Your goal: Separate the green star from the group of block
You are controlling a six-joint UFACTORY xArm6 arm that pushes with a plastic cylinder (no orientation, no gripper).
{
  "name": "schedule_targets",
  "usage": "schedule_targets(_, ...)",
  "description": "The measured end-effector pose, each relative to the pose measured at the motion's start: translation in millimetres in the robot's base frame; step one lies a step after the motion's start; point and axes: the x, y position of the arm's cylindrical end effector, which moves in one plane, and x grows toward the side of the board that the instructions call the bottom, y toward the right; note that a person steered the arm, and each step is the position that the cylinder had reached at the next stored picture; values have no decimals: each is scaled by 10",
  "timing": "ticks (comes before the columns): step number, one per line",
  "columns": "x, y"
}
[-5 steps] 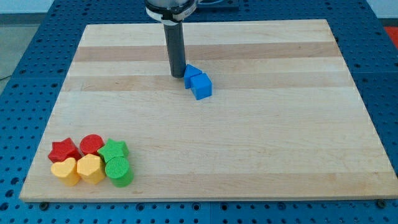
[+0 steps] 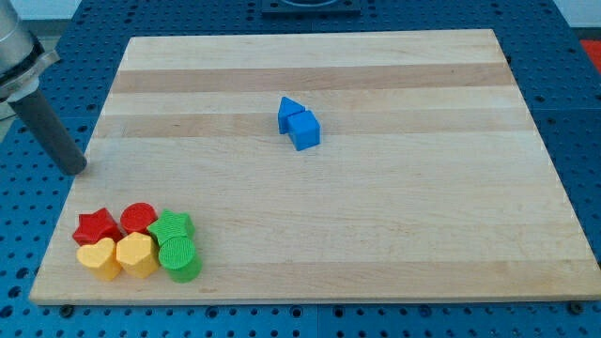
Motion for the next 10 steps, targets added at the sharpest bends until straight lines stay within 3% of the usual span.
schedule_targets(3, 1582, 190)
schedule_targets(5, 1379, 1445)
schedule_targets(7, 733, 1556)
schedule_targets(8, 726, 1582)
schedule_targets(10, 182, 1853)
